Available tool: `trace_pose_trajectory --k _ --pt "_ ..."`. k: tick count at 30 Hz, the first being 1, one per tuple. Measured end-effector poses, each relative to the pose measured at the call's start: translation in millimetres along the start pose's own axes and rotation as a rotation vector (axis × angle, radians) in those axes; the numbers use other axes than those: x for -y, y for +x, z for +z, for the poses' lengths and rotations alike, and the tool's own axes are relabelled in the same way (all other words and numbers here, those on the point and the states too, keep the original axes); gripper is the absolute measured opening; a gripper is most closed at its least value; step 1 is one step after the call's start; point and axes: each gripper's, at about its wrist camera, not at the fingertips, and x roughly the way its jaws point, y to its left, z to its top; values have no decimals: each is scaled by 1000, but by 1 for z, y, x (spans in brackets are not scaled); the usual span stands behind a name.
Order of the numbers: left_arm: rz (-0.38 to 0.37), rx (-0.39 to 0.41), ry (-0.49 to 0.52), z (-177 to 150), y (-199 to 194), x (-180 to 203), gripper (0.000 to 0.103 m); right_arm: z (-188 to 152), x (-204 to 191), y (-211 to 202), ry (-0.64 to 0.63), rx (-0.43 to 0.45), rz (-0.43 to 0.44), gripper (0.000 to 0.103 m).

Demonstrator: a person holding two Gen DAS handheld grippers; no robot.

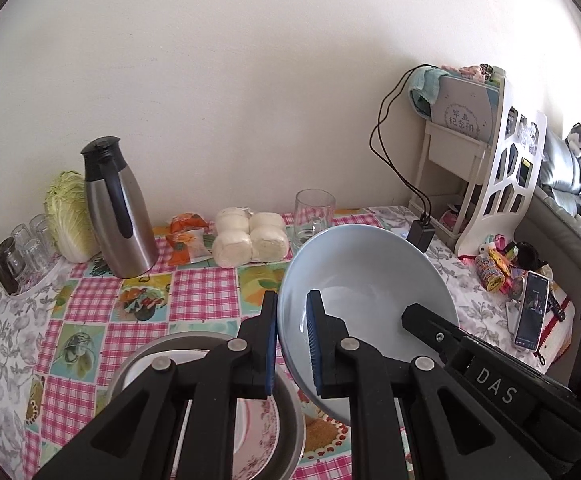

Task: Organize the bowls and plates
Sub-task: 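Carry the pale blue bowl over the stack with both tools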

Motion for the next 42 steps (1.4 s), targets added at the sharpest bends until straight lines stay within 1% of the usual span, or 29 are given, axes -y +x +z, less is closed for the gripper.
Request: trace_pose_trajectory --k 8,15,23,34,42 --pt "27 -7 -38 -1 -19 -33 14 -11 -34 1 -26 -15 37 9" --pt "29 -3 -101 -9 -39 -66 14 -24 -64 -1 -68 -24 68 9" --pt "38 -3 -168 -19 -51 -94 14 -38 -92 3 -109 -54 87 9" --pt "49 -40 -245 -36 -48 -120 14 -59 -115 15 -161 -107 65 9" --pt "34 -93 -286 -46 -25 -131 14 -66 -118 34 -203 -137 12 9"
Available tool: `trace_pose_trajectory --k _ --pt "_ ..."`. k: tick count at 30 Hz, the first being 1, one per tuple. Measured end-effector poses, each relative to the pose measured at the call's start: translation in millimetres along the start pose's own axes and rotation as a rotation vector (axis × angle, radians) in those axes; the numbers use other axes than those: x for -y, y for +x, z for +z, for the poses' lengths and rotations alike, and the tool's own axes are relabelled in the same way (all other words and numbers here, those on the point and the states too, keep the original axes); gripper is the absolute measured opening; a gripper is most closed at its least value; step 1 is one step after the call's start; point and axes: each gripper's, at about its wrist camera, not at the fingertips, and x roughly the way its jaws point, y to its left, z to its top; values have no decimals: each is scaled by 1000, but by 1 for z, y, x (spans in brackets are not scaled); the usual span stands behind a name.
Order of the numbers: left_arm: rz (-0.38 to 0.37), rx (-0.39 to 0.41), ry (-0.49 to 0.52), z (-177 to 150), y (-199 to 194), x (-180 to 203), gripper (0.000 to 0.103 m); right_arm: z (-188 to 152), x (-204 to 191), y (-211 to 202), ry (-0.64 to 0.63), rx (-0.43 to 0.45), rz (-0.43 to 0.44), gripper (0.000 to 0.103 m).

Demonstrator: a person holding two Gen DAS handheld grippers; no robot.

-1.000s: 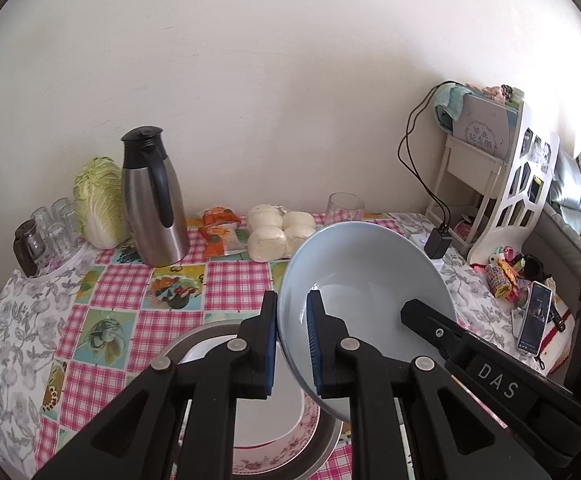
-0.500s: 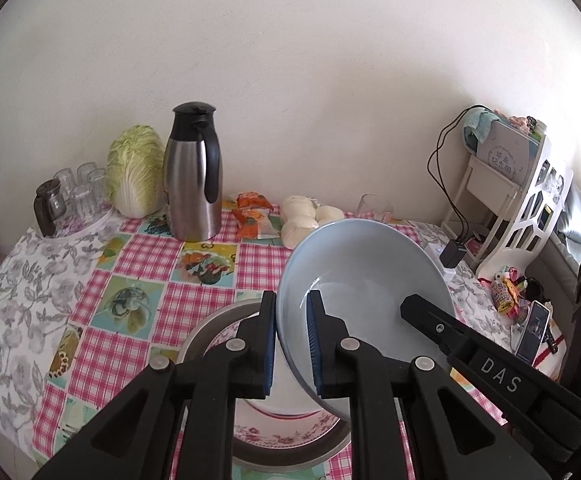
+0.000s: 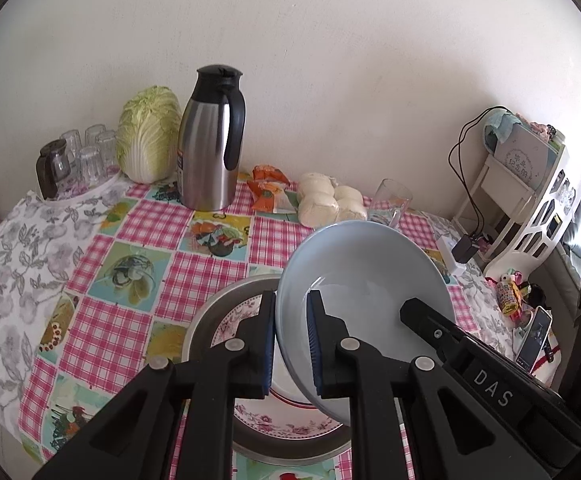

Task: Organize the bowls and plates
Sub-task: 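Carry the pale blue bowl over the stack with both tools, then lower the pale blue bowl onto the square bowl with both tools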

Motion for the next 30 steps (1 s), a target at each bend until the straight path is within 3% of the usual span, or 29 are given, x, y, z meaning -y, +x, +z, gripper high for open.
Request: trace_pose_trajectory --k 19,30 --pt "8 -128 -47 -9 53 -8 14 -7 24 48 39 -104 -41 12" --pt "22 -135 -72 -10 57 -12 14 -7 24 52 27 -96 -56 14"
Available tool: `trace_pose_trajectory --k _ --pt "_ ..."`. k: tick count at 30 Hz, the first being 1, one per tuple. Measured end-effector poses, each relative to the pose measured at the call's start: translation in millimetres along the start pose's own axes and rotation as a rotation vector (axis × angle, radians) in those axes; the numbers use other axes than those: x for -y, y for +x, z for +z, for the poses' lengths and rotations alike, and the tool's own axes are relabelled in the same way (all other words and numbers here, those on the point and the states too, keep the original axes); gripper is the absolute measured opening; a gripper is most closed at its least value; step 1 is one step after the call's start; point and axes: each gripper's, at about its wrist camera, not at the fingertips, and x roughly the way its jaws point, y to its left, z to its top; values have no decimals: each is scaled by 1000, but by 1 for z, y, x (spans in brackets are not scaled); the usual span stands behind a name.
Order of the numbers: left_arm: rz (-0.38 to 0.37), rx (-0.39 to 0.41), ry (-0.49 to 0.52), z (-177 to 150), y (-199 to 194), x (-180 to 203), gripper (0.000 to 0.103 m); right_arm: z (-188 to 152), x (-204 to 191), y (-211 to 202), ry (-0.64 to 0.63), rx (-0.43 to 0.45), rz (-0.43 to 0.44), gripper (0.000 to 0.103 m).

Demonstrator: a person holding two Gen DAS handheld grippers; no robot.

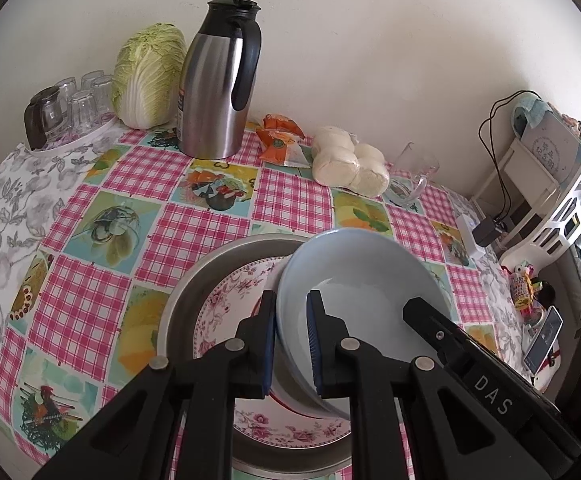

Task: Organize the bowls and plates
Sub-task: 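Lower the pale blue bowl onto the square bowl with both tools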

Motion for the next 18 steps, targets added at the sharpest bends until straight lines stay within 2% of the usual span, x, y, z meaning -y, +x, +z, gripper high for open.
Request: trace_pose_trajectory --k 2,4,6,8,9,10,11,12,14,18 --pt "15 3 -8 1 -2 -3 14 0 -2 0 -9 0 9 20" --pt "-3 10 -21 2 -6 -6 14 0 -4 -1 -10 -2 26 32" --pt "-3 28 -18 3 -12 -5 14 -1 -7 -1 -18 -4 24 33" --pt "-7 40 -17 5 -18 -4 15 -2 -9 -1 -25 -8 20 41" --pt "-11 43 -16 5 -20 -4 16 -2 -10 -1 -25 -9 20 49" --pt "-8 48 -17 5 -22 -4 20 -2 -11 -2 -25 -7 19 57" --pt "1 52 -21 6 -24 -5 34 -3 -11 -4 -25 -5 14 58" --pt "12 61 -32 6 -27 -8 42 -3 -11 -5 -27 -4 3 62" --pt "29 72 -53 6 -31 -14 65 -3 -8 -6 -25 -1 -16 69" --pt "32 78 -80 5 -37 -26 77 -3 0 -12 -5 4 -12 87"
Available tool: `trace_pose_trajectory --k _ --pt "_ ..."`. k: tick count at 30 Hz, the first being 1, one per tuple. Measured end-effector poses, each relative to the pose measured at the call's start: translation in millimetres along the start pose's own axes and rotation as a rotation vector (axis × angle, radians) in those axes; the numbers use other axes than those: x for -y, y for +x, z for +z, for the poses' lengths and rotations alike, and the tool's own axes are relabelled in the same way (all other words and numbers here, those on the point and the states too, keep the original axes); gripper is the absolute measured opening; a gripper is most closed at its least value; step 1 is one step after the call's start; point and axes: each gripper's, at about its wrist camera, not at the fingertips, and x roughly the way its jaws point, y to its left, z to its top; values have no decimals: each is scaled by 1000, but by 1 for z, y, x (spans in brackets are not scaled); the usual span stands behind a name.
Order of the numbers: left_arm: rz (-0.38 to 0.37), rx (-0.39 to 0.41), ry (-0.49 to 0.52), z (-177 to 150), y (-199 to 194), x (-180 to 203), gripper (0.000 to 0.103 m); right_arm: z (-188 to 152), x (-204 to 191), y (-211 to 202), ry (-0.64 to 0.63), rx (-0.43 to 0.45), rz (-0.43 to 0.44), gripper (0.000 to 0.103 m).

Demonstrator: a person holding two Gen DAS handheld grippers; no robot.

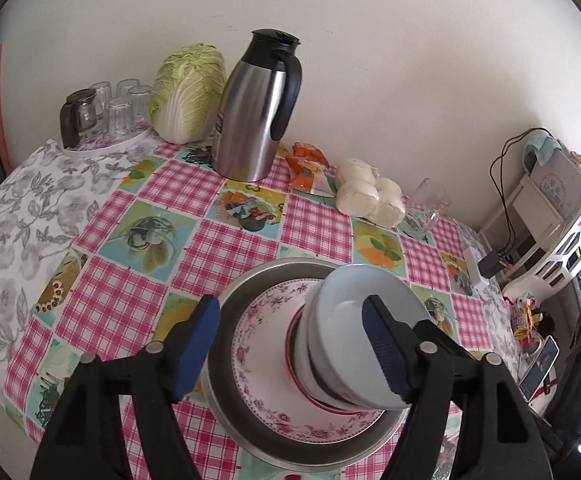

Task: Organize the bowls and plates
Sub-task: 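Lower the pale blue bowl onto the square bowl with both tools, then open both tools to release the pale blue bowl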

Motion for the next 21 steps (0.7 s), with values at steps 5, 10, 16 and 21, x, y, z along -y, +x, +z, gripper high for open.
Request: trace_pose_trajectory --k 5,10,16,21 --pt "43 5 -13 -3 -7 -10 85 -5 3 -7 -2 12 -19 103" --pt "63 5 -24 -11 -10 -19 92 -9 4 -17 -12 39 -32 103" --pt "154 -18 -18 -22 -9 -29 100 -17 2 -26 -31 53 -38 103" --pt "213 -40 -5 -31 -7 -36 100 -25 3 -32 -41 62 -44 103"
